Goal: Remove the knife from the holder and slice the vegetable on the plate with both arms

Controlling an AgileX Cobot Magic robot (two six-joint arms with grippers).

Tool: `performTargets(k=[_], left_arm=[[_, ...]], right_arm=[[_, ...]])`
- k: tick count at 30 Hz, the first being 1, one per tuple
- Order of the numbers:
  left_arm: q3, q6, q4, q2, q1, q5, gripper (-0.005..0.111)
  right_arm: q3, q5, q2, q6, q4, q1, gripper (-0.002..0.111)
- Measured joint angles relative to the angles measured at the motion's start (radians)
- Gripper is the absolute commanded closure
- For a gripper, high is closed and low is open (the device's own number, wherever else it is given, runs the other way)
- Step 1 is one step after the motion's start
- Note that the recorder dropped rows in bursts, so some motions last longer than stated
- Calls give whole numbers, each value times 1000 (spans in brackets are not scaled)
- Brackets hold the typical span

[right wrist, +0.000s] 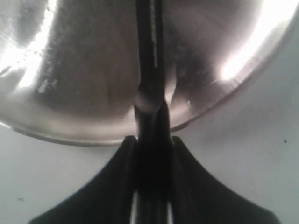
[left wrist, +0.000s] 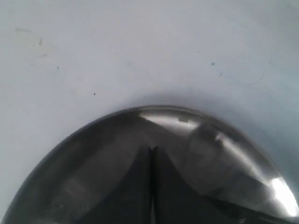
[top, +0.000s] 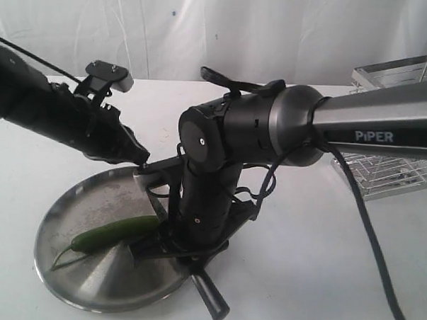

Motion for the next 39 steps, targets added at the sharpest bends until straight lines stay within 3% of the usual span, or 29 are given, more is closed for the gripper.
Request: performTargets(k=[3,8,18,29,36,39], left_arm=[[35,93,-112,31,2,-14,107],[40,464,-391,40,17,76,107],[53,509,-459,106,19,130,107],[71,605,-636,133,19,138,107],[75,611,-673,95,19,46,107],[79,619,-708,65,41,72,107]], right_arm=[[2,16,21,0,0,2,108],[2,18,18,3,4,12,108],[8,58,18,1,6,12,108],[11,27,26,19,6,12,108],[9,-32,26,28,9,12,108],[3,-73,23,30,14,12,108]])
